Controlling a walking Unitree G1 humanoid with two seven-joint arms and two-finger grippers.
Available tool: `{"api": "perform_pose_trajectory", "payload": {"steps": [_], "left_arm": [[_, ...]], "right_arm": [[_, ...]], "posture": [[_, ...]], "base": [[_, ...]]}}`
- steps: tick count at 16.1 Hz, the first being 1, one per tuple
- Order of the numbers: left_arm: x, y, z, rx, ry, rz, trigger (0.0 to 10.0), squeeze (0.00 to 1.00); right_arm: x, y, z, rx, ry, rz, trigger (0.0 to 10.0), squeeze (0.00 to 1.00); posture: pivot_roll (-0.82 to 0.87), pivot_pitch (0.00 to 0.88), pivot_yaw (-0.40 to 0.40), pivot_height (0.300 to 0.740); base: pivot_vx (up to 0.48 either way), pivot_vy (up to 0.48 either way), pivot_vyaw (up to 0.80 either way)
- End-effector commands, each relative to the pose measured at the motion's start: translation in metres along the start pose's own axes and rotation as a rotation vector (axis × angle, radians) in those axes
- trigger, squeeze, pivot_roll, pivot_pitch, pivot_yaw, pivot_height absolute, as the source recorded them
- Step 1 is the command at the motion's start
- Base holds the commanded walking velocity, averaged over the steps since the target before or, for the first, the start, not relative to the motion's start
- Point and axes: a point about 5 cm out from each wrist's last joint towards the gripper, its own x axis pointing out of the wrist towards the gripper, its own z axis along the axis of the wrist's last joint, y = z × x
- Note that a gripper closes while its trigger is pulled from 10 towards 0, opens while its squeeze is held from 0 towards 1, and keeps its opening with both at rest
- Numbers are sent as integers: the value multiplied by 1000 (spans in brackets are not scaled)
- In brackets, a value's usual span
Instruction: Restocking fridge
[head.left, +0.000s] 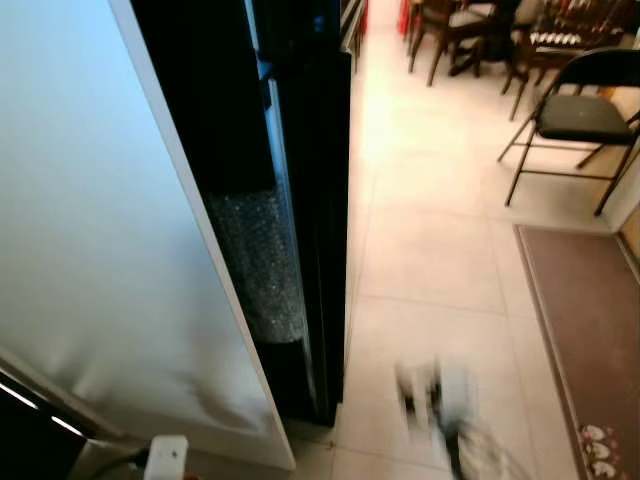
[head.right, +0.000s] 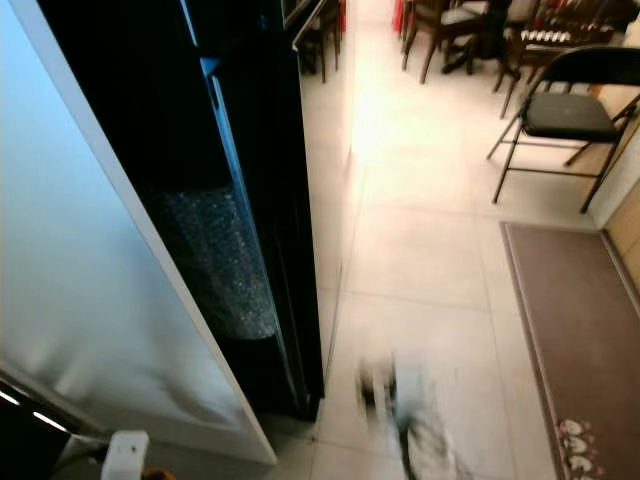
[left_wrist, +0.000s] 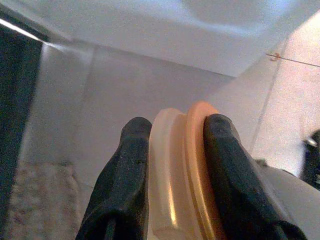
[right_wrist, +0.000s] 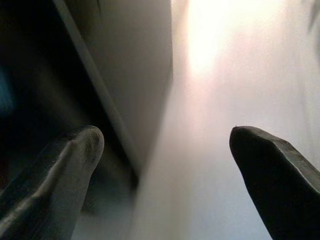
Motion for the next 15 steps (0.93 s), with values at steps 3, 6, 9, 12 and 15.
{"api": "perform_pose_trajectory", "payload": {"steps": [3,6,9,12,15], "left_arm": [[-3,2,-10,-18,5,16,10000,0],[-4,-3,-16,-35,8,15,10000,0],[-5,-3,-18,-38,11,18,10000,0],[-5,-4,-19,-31,13,17,10000,0],[-3,-6,-9,-15,-13,10,10000,0]], "right_arm": [[-2,5,3,-27,-65,10,10000,0],[-12,1,4,-99,-123,57,10000,0],[-21,6,5,-119,-146,212,10000,0],[-11,11,20,-166,-151,296,10000,0],[14,12,62,-213,-215,274,10000,1000]], "posture": [[2,0,5,740],[4,0,-20,740],[-9,0,-22,740],[-14,0,-22,740],[-3,0,-17,740]], "base": [[0,0,0],[0,0,0],[0,0,0],[0,0,0],[0,0,0]]}}
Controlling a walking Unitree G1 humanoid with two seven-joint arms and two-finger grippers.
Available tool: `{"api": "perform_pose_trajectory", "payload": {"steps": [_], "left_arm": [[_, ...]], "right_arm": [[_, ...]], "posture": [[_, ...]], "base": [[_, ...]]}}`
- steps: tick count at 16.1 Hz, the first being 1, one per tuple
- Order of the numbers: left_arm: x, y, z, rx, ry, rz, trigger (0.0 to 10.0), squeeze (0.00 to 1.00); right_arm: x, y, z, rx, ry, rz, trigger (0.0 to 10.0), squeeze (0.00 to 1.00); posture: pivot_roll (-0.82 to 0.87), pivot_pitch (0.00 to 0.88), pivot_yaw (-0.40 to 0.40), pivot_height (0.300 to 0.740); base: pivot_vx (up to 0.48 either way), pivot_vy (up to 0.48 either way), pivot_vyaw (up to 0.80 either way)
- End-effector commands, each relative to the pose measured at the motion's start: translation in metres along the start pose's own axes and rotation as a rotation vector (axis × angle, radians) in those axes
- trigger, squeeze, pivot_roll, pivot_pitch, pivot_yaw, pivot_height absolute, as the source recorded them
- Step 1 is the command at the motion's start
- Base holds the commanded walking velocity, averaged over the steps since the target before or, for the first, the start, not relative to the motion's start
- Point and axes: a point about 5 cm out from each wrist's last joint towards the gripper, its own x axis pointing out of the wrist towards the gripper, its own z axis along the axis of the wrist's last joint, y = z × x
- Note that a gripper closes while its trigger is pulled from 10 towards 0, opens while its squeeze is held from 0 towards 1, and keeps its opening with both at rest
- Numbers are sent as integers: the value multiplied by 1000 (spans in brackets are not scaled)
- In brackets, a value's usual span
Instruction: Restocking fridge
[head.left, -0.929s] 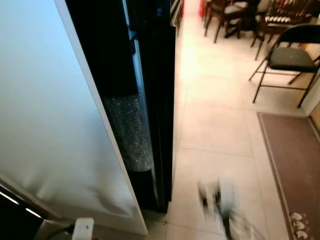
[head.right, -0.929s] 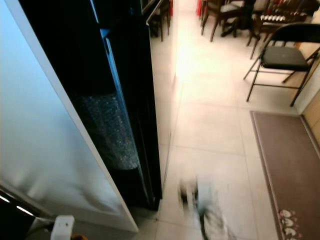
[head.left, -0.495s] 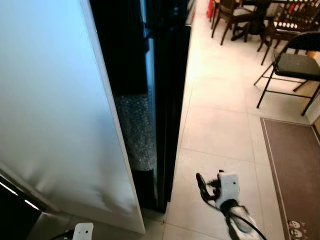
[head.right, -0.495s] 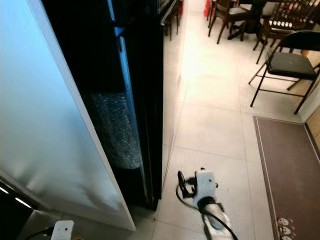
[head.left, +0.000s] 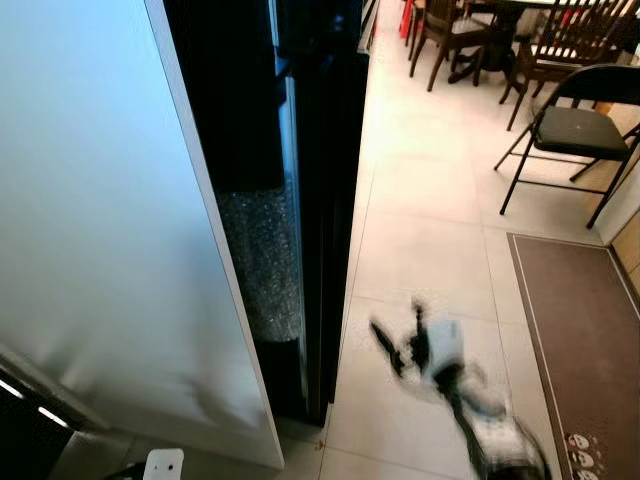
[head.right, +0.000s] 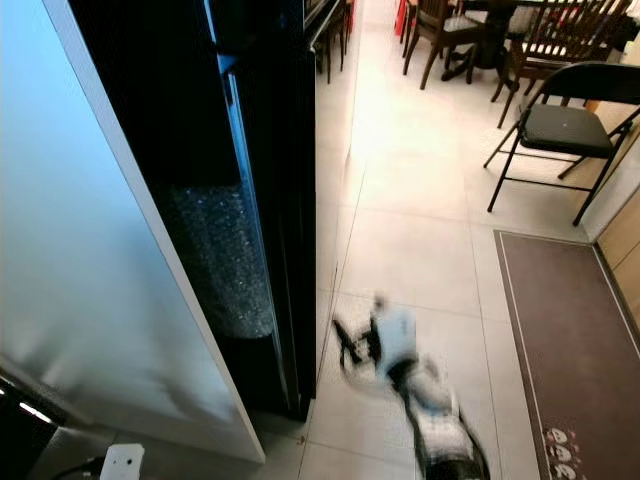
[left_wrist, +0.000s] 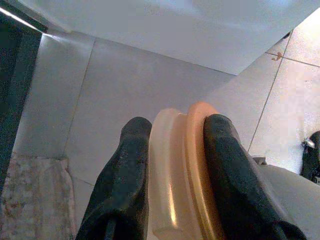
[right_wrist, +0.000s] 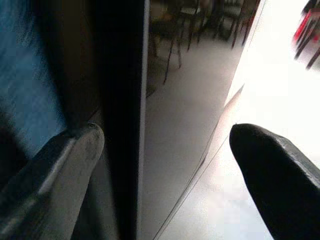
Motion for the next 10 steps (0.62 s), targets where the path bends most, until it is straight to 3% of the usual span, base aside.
{"api": "perform_pose_trajectory", "payload": {"steps": [1,3,5,8,10], "left_arm": [[1,-8,2,-8,-1,-27,10000,0],[1,-8,3,-9,-3,-26,10000,0],[1,-9,2,-8,0,-26,10000,0],[0,-10,1,-7,3,-28,10000,0],[1,-11,1,-6,2,-31,10000,0]], "right_arm": [[4,-3,4,14,13,-8,10000,1000],[16,-5,19,58,-21,35,10000,1000],[21,-2,23,37,6,145,10000,1000],[22,1,25,45,10,226,10000,1000],[27,-3,30,2,13,184,10000,965]], "posture": [[2,0,-18,740],[3,0,-16,740],[9,0,-20,740],[8,0,-20,740],[4,0,-19,740]], "base": [[0,0,0],[0,0,0],[0,0,0],[0,0,0],[0,0,0]]}}
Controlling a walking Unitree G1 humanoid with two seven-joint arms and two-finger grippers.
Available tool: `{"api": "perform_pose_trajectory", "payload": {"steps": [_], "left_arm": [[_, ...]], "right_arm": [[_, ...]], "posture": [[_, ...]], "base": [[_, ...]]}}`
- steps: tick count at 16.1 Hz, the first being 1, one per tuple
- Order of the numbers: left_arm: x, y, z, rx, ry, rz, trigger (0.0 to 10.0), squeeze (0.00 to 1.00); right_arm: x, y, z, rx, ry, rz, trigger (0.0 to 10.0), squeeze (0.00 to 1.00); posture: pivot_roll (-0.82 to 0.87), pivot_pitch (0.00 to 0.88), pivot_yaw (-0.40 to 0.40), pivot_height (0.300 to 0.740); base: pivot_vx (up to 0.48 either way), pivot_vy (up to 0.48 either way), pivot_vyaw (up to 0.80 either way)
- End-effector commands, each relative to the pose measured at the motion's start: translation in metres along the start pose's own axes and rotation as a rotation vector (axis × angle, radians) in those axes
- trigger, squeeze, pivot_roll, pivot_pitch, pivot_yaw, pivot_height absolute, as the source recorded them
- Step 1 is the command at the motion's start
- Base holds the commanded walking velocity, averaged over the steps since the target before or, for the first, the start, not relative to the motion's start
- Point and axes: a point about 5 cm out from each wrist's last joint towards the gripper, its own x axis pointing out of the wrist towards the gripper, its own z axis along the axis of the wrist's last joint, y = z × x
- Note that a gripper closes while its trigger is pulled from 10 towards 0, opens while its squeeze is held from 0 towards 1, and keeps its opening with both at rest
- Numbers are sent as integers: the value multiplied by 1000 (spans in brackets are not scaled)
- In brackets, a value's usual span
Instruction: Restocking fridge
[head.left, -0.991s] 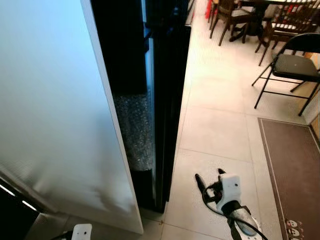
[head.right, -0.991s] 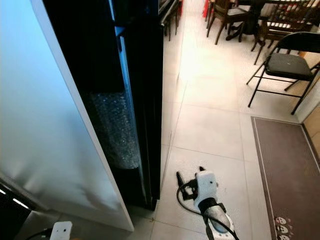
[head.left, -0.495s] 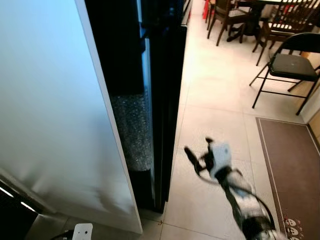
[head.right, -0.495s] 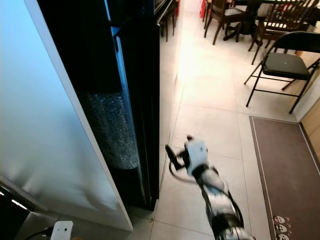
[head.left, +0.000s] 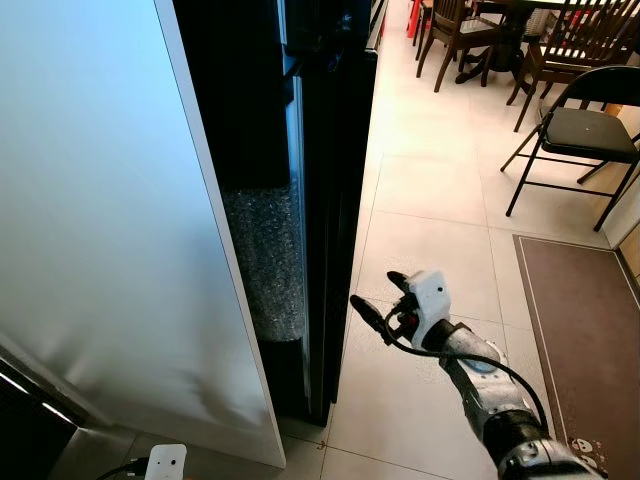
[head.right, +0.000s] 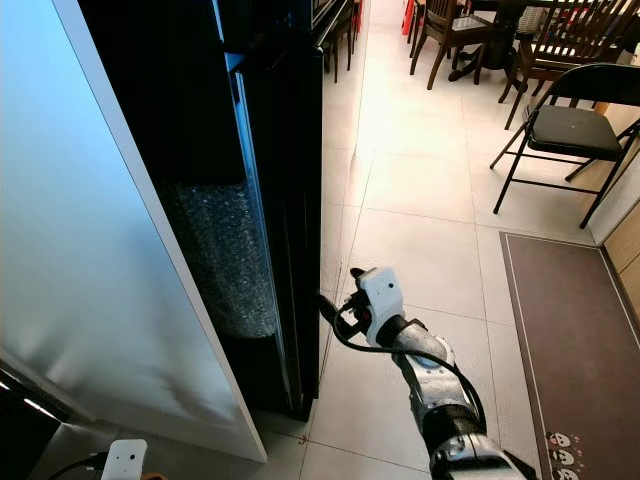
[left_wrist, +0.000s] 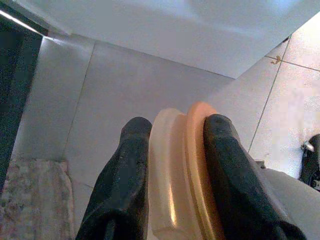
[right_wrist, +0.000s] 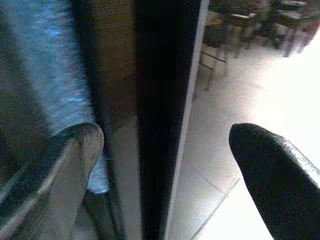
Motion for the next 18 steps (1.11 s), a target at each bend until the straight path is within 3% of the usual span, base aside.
{"api": "perform_pose_trajectory", "payload": {"steps": [1,4,10,13,18], "left_arm": [[0,-9,-2,-8,11,-30,10000,0],[0,-10,0,-5,6,-32,10000,0],[0,-10,0,-6,6,-31,10000,0],[0,-10,0,-8,5,-28,10000,0],[1,-11,2,2,0,-34,10000,0]], "right_arm": [[4,-4,7,-21,-5,-4,10000,0],[11,2,11,-20,5,55,10000,0],[22,-2,23,-18,8,30,10000,0],[25,-2,30,-29,23,100,10000,0],[32,-20,55,-95,-20,-50,10000,0]], "posture": [[5,0,-18,740],[10,0,-20,740],[18,0,-22,740],[23,0,-25,740],[22,0,-26,740]], "base": [[0,0,0],[0,0,0],[0,0,0],[0,0,0],[0,0,0]]}}
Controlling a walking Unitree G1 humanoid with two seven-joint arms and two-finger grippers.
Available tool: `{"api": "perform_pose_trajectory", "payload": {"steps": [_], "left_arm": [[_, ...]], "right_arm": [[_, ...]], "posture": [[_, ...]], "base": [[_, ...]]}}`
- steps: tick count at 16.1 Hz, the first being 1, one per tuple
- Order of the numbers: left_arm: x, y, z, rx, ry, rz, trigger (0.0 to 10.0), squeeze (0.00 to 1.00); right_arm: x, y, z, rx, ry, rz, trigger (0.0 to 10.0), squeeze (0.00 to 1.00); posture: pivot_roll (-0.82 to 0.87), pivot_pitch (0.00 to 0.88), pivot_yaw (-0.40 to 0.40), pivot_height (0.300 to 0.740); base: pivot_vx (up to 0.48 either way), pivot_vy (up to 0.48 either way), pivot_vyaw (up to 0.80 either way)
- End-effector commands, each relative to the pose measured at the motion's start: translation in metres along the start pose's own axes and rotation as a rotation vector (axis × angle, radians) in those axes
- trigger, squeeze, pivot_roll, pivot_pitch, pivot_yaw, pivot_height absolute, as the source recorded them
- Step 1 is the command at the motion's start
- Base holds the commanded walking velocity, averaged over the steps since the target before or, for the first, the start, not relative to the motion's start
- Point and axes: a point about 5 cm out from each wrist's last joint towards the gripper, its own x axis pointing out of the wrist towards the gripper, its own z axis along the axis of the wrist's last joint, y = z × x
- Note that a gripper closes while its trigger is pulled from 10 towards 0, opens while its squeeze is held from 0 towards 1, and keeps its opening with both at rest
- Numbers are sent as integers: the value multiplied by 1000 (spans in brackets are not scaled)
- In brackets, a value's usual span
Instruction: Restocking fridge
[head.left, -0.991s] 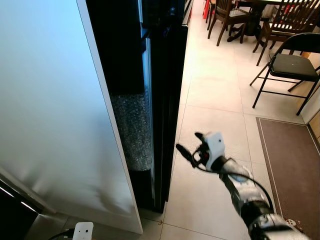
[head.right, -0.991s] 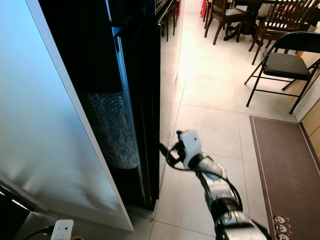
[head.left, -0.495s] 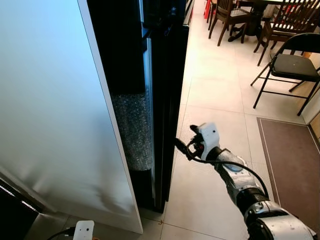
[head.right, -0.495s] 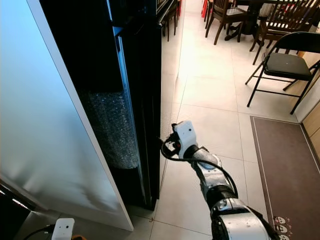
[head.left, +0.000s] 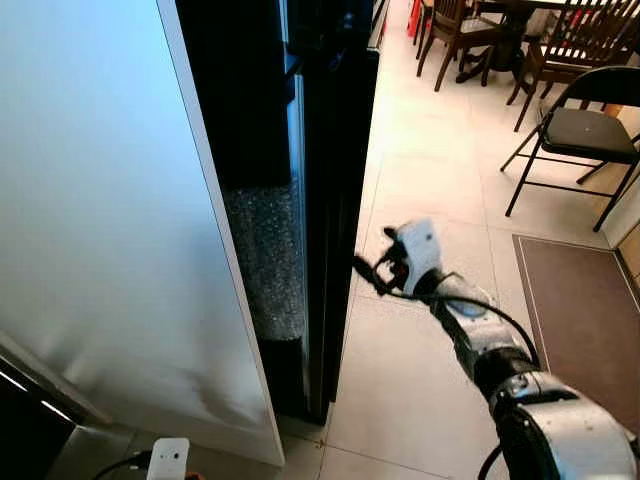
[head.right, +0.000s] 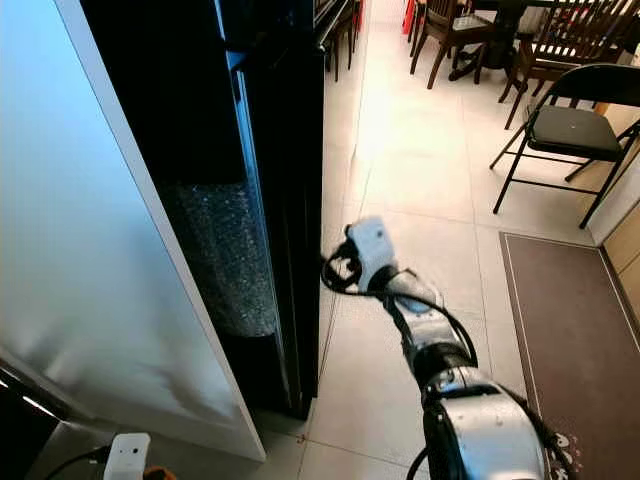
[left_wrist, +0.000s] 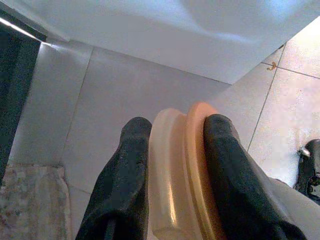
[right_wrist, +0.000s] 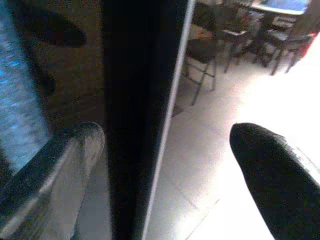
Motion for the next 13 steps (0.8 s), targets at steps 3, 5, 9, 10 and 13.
{"api": "perform_pose_trajectory", "payload": {"steps": [3,5,9,10,13], "left_arm": [[-1,-10,-6,2,25,-34,10000,0],[-2,-10,-9,5,31,-34,10000,0],[-2,-10,-9,13,31,-36,10000,0],[-2,-10,-8,17,28,-37,10000,0],[-2,-11,-7,30,21,-43,10000,0]], "right_arm": [[-1,-13,8,-9,-30,-140,10000,0],[-6,-24,8,-24,-43,-244,10000,0],[-8,-31,11,14,-55,-285,10000,0],[-5,-28,15,9,-67,-261,10000,0],[1,-24,24,11,-91,-227,10000,0]], "posture": [[25,0,-27,740],[25,0,-25,740],[25,0,-24,740],[26,0,-22,740],[31,0,-20,740]], "base": [[0,0,0],[0,0,0],[0,0,0],[0,0,0],[0,0,0]]}}
